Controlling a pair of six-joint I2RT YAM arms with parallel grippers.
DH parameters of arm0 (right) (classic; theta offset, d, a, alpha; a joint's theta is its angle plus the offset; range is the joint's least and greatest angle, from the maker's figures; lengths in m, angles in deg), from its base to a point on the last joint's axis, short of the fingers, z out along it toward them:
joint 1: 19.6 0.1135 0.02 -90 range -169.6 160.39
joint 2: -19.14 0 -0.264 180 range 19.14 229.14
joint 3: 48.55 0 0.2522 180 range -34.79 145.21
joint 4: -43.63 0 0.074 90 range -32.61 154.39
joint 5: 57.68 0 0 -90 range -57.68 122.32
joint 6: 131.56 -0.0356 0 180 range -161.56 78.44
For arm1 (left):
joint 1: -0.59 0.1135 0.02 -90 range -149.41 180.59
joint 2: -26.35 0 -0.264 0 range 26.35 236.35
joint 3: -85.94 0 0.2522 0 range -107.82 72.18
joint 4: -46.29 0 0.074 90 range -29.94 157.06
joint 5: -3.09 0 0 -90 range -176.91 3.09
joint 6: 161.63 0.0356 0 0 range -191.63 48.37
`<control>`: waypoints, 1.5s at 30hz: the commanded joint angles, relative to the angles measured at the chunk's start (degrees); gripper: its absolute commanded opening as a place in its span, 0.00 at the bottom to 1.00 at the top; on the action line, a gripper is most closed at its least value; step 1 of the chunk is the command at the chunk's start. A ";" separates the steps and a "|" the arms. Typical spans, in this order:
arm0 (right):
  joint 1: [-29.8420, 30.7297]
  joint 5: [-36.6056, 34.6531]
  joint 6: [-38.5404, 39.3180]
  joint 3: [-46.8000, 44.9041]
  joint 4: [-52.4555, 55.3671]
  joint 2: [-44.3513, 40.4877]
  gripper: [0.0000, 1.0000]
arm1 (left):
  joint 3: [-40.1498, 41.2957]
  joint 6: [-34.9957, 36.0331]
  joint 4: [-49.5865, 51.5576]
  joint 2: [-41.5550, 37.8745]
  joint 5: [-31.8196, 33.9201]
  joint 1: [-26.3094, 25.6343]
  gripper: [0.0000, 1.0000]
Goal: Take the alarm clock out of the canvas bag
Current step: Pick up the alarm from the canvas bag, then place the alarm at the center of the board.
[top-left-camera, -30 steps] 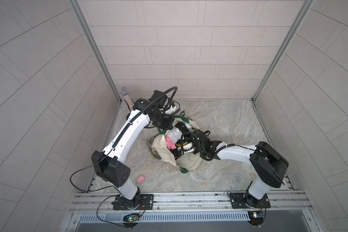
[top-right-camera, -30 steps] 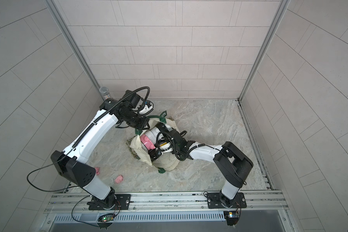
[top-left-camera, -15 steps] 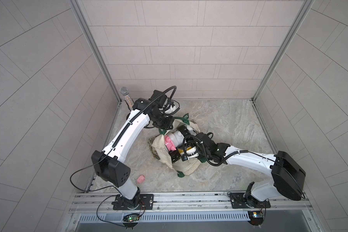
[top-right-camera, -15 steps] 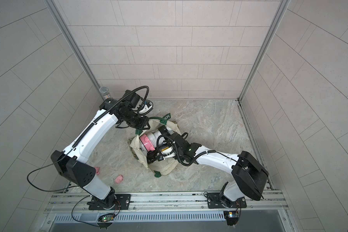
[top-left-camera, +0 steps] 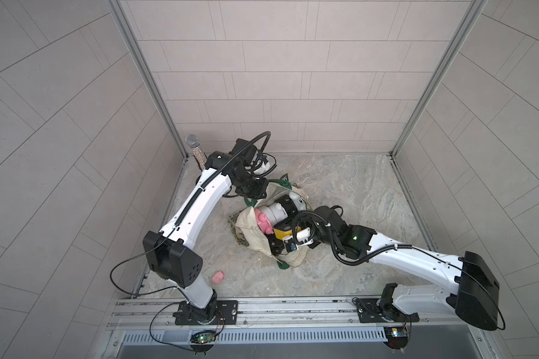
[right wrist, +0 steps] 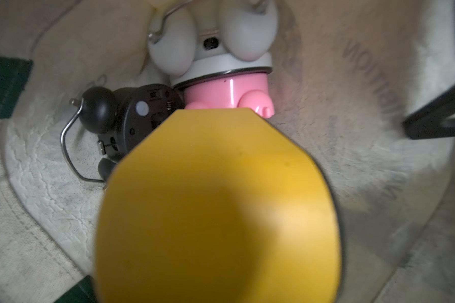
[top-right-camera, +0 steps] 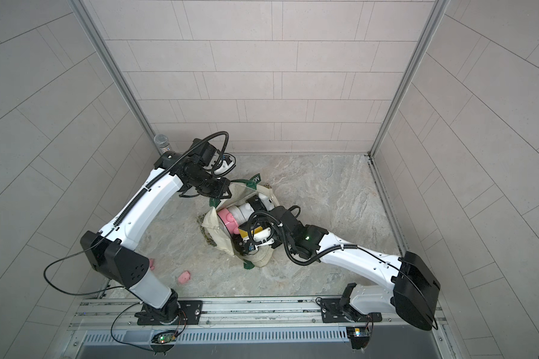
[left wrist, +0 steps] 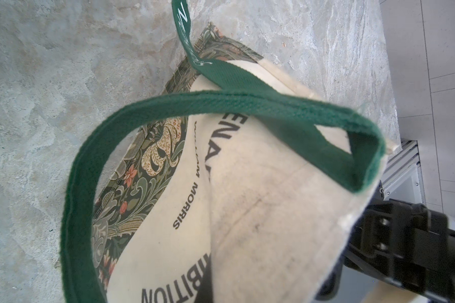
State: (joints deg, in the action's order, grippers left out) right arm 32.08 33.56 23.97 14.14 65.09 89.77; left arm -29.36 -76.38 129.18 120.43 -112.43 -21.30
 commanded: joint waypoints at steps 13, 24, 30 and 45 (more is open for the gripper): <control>0.89 6.76 -17.11 8.87 2.41 -14.54 0.21 | -0.86 -0.52 -3.12 -1.10 -2.24 0.69 0.00; -1.56 -4.41 -32.79 19.76 6.52 -16.01 0.20 | -0.51 -0.52 -2.98 -1.08 -2.34 0.69 0.00; -16.52 0.62 -49.69 25.79 10.76 -13.36 0.19 | -0.33 -0.68 -3.07 -1.45 -2.41 0.71 0.00; -57.31 30.28 -91.10 12.38 2.02 -3.56 0.17 | 0.99 -0.92 -3.54 -1.62 -3.05 0.70 0.00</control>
State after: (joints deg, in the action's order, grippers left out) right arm -21.41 56.07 -54.27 29.81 73.97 85.07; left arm -28.37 -77.19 128.24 120.43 -113.02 -21.02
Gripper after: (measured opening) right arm 0.441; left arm 0.055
